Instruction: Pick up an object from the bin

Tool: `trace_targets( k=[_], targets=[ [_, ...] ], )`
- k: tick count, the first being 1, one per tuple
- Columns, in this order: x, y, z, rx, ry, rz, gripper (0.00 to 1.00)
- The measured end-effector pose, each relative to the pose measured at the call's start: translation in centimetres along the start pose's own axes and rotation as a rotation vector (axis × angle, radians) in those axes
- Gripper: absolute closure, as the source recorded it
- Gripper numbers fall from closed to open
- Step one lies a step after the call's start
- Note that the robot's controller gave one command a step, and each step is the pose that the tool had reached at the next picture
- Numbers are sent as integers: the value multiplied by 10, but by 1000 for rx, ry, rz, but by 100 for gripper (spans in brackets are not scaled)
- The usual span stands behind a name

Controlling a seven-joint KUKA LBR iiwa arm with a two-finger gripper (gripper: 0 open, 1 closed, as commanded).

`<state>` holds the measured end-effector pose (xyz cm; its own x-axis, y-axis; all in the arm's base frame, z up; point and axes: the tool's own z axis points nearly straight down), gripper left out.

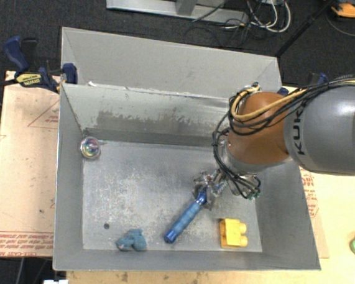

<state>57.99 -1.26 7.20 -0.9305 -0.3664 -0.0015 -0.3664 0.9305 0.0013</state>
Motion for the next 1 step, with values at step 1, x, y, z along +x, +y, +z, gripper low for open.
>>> trace_targets(
  k=[1],
  targets=[
    [15,16,-111,0,0,49,100]
  ],
)
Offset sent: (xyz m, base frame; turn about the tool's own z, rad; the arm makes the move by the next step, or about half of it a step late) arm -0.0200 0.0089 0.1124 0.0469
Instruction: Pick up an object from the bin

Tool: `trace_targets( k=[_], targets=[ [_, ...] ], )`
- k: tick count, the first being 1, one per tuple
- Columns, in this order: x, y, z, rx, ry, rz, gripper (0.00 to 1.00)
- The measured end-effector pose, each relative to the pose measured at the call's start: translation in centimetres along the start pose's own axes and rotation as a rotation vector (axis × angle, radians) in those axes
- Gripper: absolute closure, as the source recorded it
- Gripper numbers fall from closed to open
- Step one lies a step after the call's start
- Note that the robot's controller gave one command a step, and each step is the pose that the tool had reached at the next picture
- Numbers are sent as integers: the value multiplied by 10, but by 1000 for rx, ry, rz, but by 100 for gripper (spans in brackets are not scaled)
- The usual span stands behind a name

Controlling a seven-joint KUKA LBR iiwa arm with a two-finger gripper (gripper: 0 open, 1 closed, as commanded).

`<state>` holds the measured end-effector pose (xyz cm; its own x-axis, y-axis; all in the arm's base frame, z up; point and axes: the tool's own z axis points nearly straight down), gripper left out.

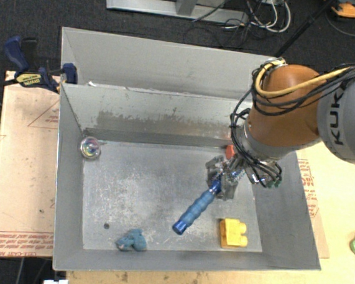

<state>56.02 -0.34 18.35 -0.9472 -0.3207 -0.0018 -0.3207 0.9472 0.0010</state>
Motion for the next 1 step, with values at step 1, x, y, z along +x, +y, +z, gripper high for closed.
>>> trace_targets(
  k=[1],
  targets=[
    [-3,-8,-93,5,-9,-21,100]
  ],
)
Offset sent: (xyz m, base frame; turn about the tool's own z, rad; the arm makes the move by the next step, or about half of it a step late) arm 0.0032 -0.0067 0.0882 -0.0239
